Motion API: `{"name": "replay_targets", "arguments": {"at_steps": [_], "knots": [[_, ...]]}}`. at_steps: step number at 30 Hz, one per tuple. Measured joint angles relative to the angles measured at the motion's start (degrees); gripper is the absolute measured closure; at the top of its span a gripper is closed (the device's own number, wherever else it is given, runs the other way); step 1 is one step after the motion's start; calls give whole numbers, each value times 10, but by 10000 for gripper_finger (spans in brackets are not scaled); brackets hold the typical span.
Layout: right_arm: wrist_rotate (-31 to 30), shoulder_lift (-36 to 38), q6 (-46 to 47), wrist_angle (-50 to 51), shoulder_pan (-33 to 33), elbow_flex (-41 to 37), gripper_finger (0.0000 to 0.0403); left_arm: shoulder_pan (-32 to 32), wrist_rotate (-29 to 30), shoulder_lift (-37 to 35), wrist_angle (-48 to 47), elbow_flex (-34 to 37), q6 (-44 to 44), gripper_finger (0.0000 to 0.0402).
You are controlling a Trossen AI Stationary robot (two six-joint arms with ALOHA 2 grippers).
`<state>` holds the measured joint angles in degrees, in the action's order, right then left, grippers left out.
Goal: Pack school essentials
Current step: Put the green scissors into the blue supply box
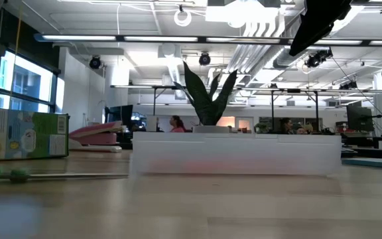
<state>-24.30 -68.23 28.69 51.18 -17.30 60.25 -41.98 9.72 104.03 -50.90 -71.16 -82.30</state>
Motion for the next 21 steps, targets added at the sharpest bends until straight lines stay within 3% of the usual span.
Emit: {"name": "replay_targets", "arguments": {"at_steps": [12, 21], "knots": [[1, 0, -1, 0, 0, 0, 247, 29, -23, 7, 14, 0, 0, 250], [4, 0, -1, 0, 0, 0, 247, 54, -43, 25, 10, 1, 15, 243]]}}
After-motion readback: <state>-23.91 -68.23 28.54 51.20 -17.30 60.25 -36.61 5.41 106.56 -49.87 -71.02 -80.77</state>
